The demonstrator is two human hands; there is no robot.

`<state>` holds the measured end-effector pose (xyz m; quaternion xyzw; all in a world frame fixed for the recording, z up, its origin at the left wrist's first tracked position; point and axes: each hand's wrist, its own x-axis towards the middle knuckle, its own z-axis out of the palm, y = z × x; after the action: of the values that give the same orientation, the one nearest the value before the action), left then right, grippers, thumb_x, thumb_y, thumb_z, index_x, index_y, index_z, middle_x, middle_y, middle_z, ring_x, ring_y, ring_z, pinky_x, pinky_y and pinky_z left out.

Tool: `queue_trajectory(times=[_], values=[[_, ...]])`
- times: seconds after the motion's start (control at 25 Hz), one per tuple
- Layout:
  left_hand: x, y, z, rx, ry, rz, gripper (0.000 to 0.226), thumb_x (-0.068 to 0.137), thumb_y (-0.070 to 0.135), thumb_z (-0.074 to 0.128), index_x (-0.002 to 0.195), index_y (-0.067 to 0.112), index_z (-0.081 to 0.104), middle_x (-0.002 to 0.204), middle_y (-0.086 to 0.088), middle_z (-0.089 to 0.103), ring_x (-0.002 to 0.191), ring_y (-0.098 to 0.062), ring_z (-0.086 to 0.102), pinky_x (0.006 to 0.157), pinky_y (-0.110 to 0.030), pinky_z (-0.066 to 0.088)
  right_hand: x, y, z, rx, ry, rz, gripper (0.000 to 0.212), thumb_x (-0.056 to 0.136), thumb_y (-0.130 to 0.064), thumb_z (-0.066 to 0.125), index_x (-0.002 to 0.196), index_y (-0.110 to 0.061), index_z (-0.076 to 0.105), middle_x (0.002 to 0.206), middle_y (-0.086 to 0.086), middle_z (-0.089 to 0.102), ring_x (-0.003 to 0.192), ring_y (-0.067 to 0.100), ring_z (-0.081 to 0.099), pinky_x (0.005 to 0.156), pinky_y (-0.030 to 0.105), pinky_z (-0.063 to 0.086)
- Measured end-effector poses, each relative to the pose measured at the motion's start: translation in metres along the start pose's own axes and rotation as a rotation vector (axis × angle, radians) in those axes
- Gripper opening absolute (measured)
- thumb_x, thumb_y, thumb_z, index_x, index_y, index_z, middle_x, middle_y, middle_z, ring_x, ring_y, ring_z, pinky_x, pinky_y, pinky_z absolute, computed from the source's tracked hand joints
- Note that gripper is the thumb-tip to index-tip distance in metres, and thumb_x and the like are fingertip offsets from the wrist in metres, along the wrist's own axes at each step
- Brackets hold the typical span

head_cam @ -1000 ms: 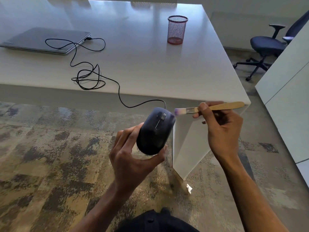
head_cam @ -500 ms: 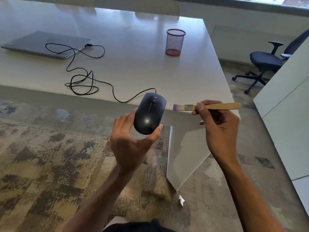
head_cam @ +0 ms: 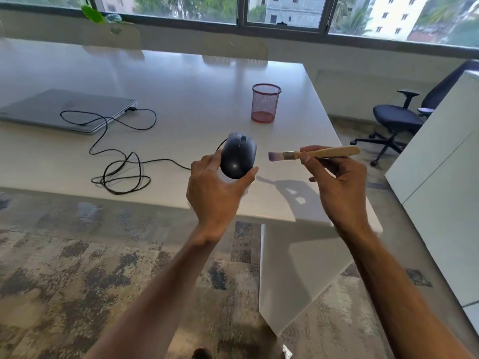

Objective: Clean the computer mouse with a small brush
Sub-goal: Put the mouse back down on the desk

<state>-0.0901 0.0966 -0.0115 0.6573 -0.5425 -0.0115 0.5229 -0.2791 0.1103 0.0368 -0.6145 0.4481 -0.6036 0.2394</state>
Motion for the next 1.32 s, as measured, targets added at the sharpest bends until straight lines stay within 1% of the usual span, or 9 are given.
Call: queue_trajectory(times=[0.12, 0.24, 0.36, 0.6, 0.84, 0.96, 1.04, 1.2, 1.32], values=[[0.035, -0.007, 0.018, 0.002, -0.011, 0.002, 0.070, 0.065, 0.078, 0.063, 0.115, 0.028, 0.063, 0.101, 0.009, 0.067, 0.094, -0.013, 0.055, 0.071, -0.031, 0.049, 0.034, 0.012, 0.011, -0.001, 0.033, 0.041, 0.009, 0.092, -0.022, 0.070, 0.097, -0.027, 0.076, 0.094, -0.018, 0.075, 0.091, 0.002, 0.071, 0.070, 0.018, 0.057], [0.065, -0.009, 0.033, 0.026, -0.022, 0.021, 0.064, 0.063, 0.077, 0.063, 0.104, 0.027, 0.065, 0.090, 0.008, 0.066, 0.086, -0.016, 0.055, 0.063, -0.033, 0.049, 0.061, 0.021, 0.021, -0.035, 0.048, 0.076, 0.009, 0.091, -0.020, 0.071, 0.097, -0.023, 0.076, 0.094, -0.013, 0.076, 0.086, 0.002, 0.071, 0.070, 0.020, 0.056], [0.093, -0.012, 0.050, 0.036, -0.047, 0.026, 0.060, 0.060, 0.075, 0.067, 0.095, 0.026, 0.066, 0.087, 0.006, 0.067, 0.084, -0.019, 0.056, 0.060, -0.033, 0.048, 0.082, 0.027, 0.033, -0.054, 0.080, 0.080, 0.010, 0.089, -0.019, 0.073, 0.099, -0.018, 0.077, 0.094, -0.006, 0.076, 0.082, 0.002, 0.071, 0.073, 0.022, 0.056], [0.125, -0.018, 0.083, 0.111, -0.133, 0.006, 0.065, 0.060, 0.074, 0.071, 0.097, 0.021, 0.069, 0.090, 0.001, 0.068, 0.086, -0.022, 0.058, 0.061, -0.030, 0.041, 0.120, 0.036, 0.044, -0.065, 0.127, 0.082, 0.015, 0.082, -0.023, 0.081, 0.094, -0.017, 0.076, 0.092, -0.005, 0.076, 0.079, 0.006, 0.072, 0.070, 0.021, 0.055], [0.118, -0.029, 0.103, 0.162, -0.198, -0.041, 0.068, 0.056, 0.078, 0.070, 0.097, 0.023, 0.070, 0.089, 0.002, 0.070, 0.086, -0.023, 0.062, 0.067, -0.034, 0.051, 0.155, 0.057, 0.040, -0.085, 0.048, 0.125, 0.012, 0.081, -0.018, 0.081, 0.093, -0.016, 0.079, 0.092, -0.004, 0.078, 0.079, 0.005, 0.073, 0.069, 0.018, 0.050], [0.119, -0.031, 0.106, 0.208, -0.221, -0.073, 0.068, 0.055, 0.080, 0.068, 0.091, 0.023, 0.070, 0.085, -0.001, 0.070, 0.084, -0.024, 0.063, 0.069, -0.034, 0.051, 0.167, 0.067, 0.039, -0.103, 0.016, 0.121, 0.012, 0.083, -0.019, 0.080, 0.095, -0.017, 0.080, 0.091, -0.009, 0.077, 0.079, 0.001, 0.073, 0.065, 0.013, 0.049], [0.119, -0.032, 0.106, 0.243, -0.231, -0.082, 0.069, 0.056, 0.082, 0.066, 0.090, 0.022, 0.071, 0.084, -0.002, 0.069, 0.086, -0.024, 0.062, 0.073, -0.037, 0.051, 0.173, 0.073, 0.039, -0.111, 0.006, 0.126, 0.013, 0.084, -0.018, 0.078, 0.097, -0.016, 0.080, 0.093, -0.008, 0.077, 0.080, 0.002, 0.073, 0.066, 0.014, 0.050], [0.116, -0.029, 0.107, 0.365, -0.200, -0.009, 0.071, 0.055, 0.083, 0.064, 0.083, 0.018, 0.068, 0.088, 0.001, 0.066, 0.091, -0.023, 0.056, 0.074, -0.036, 0.040, 0.180, 0.081, 0.042, -0.117, 0.005, 0.145, 0.015, 0.085, -0.015, 0.076, 0.099, -0.012, 0.079, 0.095, -0.004, 0.078, 0.081, 0.004, 0.073, 0.069, 0.018, 0.050], [0.116, -0.027, 0.107, 0.477, -0.212, 0.042, 0.077, 0.051, 0.085, 0.061, 0.083, 0.015, 0.067, 0.089, 0.000, 0.065, 0.094, -0.023, 0.054, 0.075, -0.037, 0.037, 0.185, 0.083, 0.045, -0.118, 0.015, 0.134, 0.016, 0.083, -0.014, 0.077, 0.098, -0.009, 0.079, 0.093, -0.002, 0.078, 0.077, 0.003, 0.073, 0.066, 0.015, 0.049]])
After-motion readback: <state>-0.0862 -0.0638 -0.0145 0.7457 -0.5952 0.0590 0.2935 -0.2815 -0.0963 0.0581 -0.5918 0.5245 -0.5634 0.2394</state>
